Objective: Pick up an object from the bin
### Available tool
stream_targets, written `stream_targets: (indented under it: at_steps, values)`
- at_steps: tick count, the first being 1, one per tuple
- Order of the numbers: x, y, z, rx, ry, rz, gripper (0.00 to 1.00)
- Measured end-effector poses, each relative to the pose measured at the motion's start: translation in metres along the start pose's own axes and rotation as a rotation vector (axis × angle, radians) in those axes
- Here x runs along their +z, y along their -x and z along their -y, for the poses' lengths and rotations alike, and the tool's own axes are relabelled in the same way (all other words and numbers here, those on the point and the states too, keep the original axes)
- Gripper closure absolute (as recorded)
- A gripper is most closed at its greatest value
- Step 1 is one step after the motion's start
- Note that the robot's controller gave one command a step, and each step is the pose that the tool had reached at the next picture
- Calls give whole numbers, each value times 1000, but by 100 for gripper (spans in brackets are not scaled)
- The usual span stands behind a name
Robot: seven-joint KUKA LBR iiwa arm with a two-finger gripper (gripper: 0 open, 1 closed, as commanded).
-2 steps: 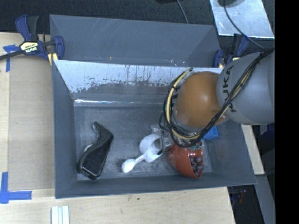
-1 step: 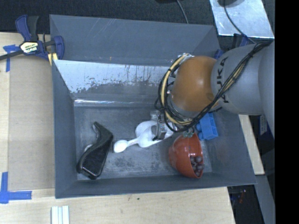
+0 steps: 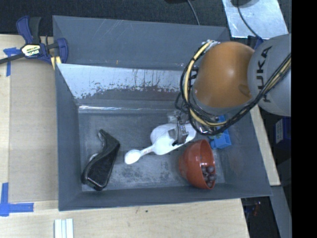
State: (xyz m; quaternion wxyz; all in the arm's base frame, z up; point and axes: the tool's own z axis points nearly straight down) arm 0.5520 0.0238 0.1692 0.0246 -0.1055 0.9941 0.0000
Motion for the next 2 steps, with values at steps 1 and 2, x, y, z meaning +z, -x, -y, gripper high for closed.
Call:
stream_targets:
  at_steps: [1,2]
  values:
    - [-34,18,-1,99,-1,5,100]
    - [25,-3,-5,35,-1,1,100]
